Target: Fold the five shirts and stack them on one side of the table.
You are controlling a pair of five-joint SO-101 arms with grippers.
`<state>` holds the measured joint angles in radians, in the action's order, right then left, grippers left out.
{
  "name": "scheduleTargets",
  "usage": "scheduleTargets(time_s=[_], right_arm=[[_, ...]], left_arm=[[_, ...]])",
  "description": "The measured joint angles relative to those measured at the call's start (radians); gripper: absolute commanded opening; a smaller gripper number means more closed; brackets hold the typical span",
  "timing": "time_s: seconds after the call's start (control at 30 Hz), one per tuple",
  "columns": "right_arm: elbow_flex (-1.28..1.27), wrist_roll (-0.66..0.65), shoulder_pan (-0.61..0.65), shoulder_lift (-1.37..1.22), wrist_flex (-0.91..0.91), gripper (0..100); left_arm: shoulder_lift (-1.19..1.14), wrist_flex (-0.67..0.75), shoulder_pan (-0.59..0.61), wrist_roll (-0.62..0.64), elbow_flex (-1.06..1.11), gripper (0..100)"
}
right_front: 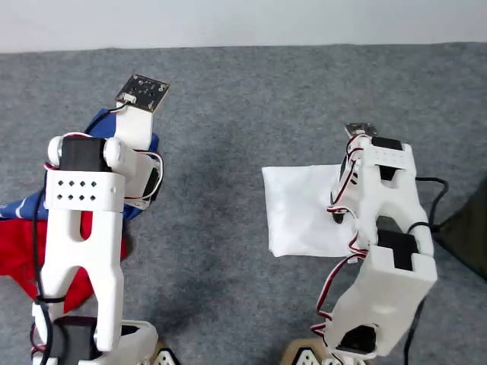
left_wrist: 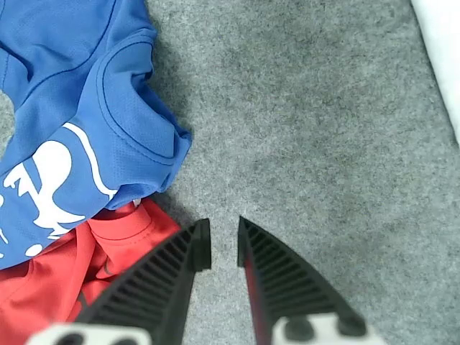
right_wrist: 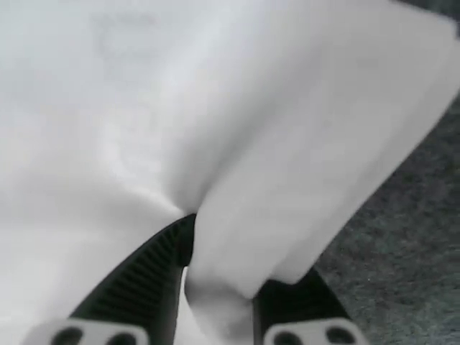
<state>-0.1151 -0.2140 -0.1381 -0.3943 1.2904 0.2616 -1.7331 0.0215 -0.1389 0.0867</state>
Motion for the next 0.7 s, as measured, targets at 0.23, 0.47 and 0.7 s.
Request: scheduleTargets(time_s=[0.23,0.47,0.7], right_arm=[[0.175,-0.193,-0.032,-0.014,0.063,1.0],[0.301,-0.431,-0.032,-0.023,-0.043,1.0],[0.302,-0.68,-0.032,-0.14,-0.279,1.3]], left_arm=[[0.0,0.0,0.0,0.0,0.0,7],[0.0,0.0,0.0,0.0,0.0,7],[0.0,0.0,0.0,0.0,0.0,7]])
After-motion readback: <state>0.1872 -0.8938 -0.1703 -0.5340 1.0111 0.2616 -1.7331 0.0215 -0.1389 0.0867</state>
